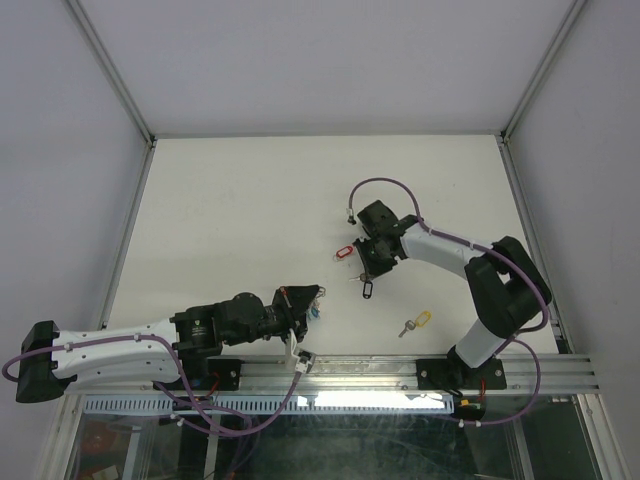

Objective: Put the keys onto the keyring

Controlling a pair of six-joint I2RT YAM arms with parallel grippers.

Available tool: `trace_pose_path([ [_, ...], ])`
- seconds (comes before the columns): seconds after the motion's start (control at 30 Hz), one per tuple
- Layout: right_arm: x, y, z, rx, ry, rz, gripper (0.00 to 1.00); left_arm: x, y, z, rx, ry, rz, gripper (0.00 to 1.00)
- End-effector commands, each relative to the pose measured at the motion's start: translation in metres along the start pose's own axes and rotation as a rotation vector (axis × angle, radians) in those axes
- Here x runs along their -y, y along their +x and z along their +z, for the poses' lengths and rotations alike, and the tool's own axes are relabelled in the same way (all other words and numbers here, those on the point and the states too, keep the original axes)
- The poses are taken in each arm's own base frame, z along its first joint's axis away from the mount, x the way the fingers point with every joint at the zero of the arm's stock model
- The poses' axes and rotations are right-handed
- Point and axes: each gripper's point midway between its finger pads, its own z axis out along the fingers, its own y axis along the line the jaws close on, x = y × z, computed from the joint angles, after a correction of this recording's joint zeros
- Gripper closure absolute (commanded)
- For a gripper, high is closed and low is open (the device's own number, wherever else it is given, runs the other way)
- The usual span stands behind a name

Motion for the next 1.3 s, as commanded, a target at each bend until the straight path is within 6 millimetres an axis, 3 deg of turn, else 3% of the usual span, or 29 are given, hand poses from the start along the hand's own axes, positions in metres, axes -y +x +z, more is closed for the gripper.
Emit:
trace_pose_path([
  [0.0,-0.008,-0.026,-0.022,0.099,-0.035,-0.006,0.92,-0.024,0.001,-0.002,-0.004,-0.084,-0.008,1.00],
  [0.07,-0.009,-0.027,-0.023,0.103,-0.039,-0.009,0.99,-0.024,0.000,-0.002,-0.002,-0.085,-0.008,1.00],
  [0.3,-0.016,-0.041,-0.044,0.191,-0.079,-0.104,1.00,-0.023,0.000,-0.001,0.000,-0.079,-0.010,1.00],
  [0.43,-0.026,-0.058,-0.076,0.341,-0.124,-0.228,1.00,-0.025,-0.002,-0.001,0.007,-0.083,-0.009,1.00],
  [0.73,-0.061,-0.089,-0.174,0.782,-0.242,-0.515,1.00,-0.042,-0.010,0.000,0.045,-0.104,0.007,1.00],
  [0.97,-0.085,-0.074,-0.211,0.940,-0.323,-0.774,1.00,-0.062,-0.020,0.002,0.084,-0.125,0.039,1.00],
  [1.13,-0.107,-0.044,-0.231,0.988,-0.357,-1.079,1.00,-0.066,-0.025,0.008,0.106,-0.116,0.069,1.00],
  [1.27,-0.117,-0.018,-0.230,0.935,-0.391,-1.242,1.00,-0.067,-0.027,0.010,0.114,-0.112,0.079,1.00],
])
